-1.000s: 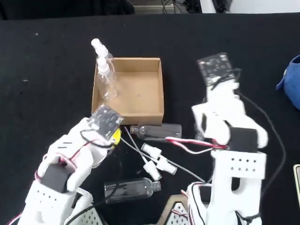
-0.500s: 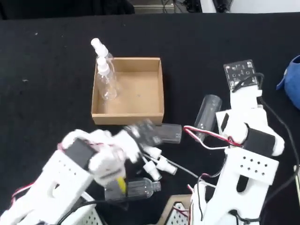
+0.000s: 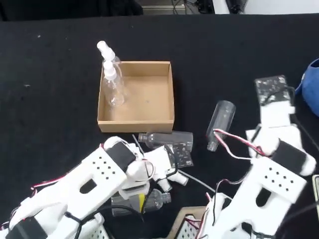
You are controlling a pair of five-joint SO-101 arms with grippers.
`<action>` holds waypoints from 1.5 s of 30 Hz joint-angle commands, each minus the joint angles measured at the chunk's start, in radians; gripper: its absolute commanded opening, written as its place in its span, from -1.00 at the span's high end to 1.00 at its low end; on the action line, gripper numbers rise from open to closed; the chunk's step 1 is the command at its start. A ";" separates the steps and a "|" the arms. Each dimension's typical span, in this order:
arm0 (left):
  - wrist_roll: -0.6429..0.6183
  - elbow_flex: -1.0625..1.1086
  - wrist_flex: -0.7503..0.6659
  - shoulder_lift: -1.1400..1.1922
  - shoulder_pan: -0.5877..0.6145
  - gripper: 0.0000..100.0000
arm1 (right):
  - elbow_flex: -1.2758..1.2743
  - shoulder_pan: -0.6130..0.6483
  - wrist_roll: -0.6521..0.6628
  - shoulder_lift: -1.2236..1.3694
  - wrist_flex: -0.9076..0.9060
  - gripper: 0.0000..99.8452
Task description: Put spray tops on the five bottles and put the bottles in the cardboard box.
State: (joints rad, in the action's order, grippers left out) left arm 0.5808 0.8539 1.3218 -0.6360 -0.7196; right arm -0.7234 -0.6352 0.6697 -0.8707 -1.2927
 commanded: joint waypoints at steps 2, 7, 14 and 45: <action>-0.018 0.091 -0.124 0.005 -0.015 0.45 | -0.012 -0.120 0.052 0.010 0.054 0.74; -0.066 0.163 -0.204 0.011 -0.013 0.45 | -0.062 -0.141 0.057 0.012 0.107 0.74; -0.144 0.183 -0.288 0.012 -0.015 0.45 | -0.082 -0.140 0.055 0.012 0.109 0.74; -0.087 0.128 -0.011 0.000 -0.073 0.91 | -0.137 -0.061 0.048 0.010 0.106 0.74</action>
State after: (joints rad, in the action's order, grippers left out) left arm 0.4166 1.0702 1.1868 -0.6268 -0.7856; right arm -0.8677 -0.7472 0.7173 -0.8707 -1.2129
